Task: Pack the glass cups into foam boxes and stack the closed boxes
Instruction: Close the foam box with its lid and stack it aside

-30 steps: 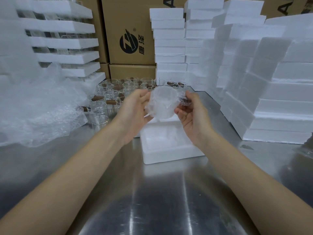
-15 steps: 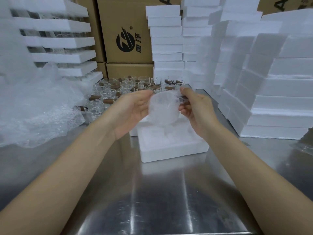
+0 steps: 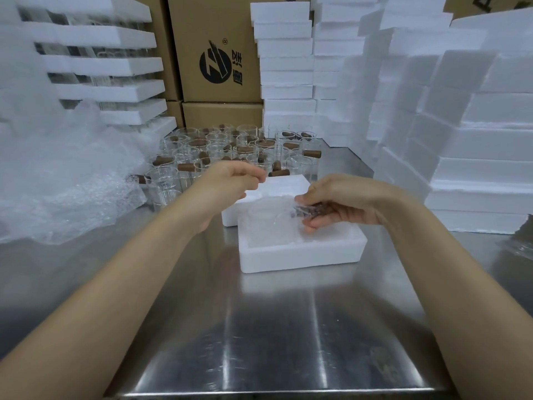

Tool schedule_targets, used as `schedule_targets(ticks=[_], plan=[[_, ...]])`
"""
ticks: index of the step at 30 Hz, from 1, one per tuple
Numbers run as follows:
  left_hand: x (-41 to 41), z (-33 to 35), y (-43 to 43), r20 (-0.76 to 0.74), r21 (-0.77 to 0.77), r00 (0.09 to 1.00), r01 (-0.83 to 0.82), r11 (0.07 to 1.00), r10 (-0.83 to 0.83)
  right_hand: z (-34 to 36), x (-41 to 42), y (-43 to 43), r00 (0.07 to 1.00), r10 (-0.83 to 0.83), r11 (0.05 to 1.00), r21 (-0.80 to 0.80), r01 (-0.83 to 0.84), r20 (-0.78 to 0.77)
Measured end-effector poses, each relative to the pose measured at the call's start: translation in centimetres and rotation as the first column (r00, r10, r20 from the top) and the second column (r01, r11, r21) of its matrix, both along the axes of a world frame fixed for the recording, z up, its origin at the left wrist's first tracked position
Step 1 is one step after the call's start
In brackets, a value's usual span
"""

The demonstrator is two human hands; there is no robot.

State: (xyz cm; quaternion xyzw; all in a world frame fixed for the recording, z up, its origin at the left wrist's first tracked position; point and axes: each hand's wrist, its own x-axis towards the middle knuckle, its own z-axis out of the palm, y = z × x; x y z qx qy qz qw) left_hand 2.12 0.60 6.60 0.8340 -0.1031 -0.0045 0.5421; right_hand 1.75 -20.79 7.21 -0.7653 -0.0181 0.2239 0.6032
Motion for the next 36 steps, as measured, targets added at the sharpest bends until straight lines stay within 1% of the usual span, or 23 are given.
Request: schedule_targets(ticks=[2,3,4,5,7,9,11,12,15,18,20,22,24,27,29,32,34,36], plan=[[-0.1,0.1,0.1,-0.028,0.030,0.999,0.038,0.999,-0.037,0.1,-0.2,-0.3,0.997,0.069,0.995,-0.072,-0.067,0.030],[-0.1,0.2,0.2,-0.053,0.040,0.997,0.062,0.997,-0.060,0.1,-0.3,-0.4,0.992,0.101,0.987,-0.131,-0.091,0.073],[-0.1,0.4,0.3,-0.073,0.055,0.994,0.081,0.995,-0.077,0.1,-0.3,-0.5,0.980,0.132,0.973,-0.210,-0.099,0.149],[-0.1,0.5,0.4,-0.084,0.078,0.993,0.091,0.993,-0.084,0.1,-0.3,-0.5,0.956,0.151,0.958,-0.277,-0.078,0.252],[0.0,0.7,0.8,-0.087,0.134,0.992,0.106,0.985,-0.095,0.4,-0.4,-0.2,0.876,0.177,0.951,-0.308,-0.035,0.448],[-0.1,0.7,1.0,-0.094,0.167,0.989,0.128,0.978,-0.113,0.4,-0.5,0.4,0.810,0.266,0.942,-0.318,-0.104,0.523],[-0.1,0.6,0.9,-0.085,0.189,0.988,0.141,0.972,-0.127,0.2,-1.0,1.1,0.762,0.372,0.911,-0.366,-0.189,0.531],[-0.1,0.5,0.9,-0.078,0.204,0.988,0.143,0.969,-0.130,0.0,-1.0,1.3,0.755,0.387,0.905,-0.376,-0.199,0.529],[0.0,0.2,0.7,-0.059,0.210,0.992,0.126,0.970,-0.116,-0.5,-0.6,1.3,0.771,0.410,0.885,-0.416,-0.209,0.487],[0.0,0.3,0.7,0.007,0.177,0.998,0.053,0.983,-0.055,-0.7,-0.5,1.3,0.794,0.425,0.874,-0.425,-0.236,0.435],[-0.1,0.5,0.9,0.057,0.178,0.998,-0.006,0.984,-0.004,-0.8,-0.5,1.2,0.790,0.439,0.868,-0.430,-0.250,0.427],[-0.2,1.0,1.2,0.055,0.194,0.998,-0.010,0.981,-0.001,-0.8,-0.3,1.1,0.773,0.460,0.858,-0.443,-0.261,0.437],[-0.5,1.4,1.6,0.023,0.246,0.997,0.065,0.967,-0.073,-0.9,-0.2,0.9,0.758,0.471,0.854,-0.448,-0.264,0.451],[-1.0,1.7,2.0,-0.048,0.356,0.976,0.216,0.909,-0.213,-1.1,-0.2,1.0,0.746,0.479,0.856,-0.434,-0.282,0.462],[-1.1,1.6,2.1,-0.080,0.366,0.945,0.322,0.873,-0.316,-1.1,-0.3,1.2,0.746,0.485,0.852,-0.438,-0.286,0.456],[-1.1,1.5,2.4,0.003,0.379,0.909,0.384,0.842,-0.417,-1.0,-0.1,1.2,0.745,0.488,0.847,-0.455,-0.277,0.455],[-1.1,1.5,2.3,0.037,0.448,0.860,0.441,0.778,-0.509,-1.0,-0.2,1.2,0.745,0.487,0.846,-0.459,-0.272,0.456],[-1.1,1.3,2.0,0.084,0.504,0.847,0.418,0.756,-0.524,-1.0,-0.2,1.1,0.741,0.492,0.842,-0.464,-0.273,0.457]])
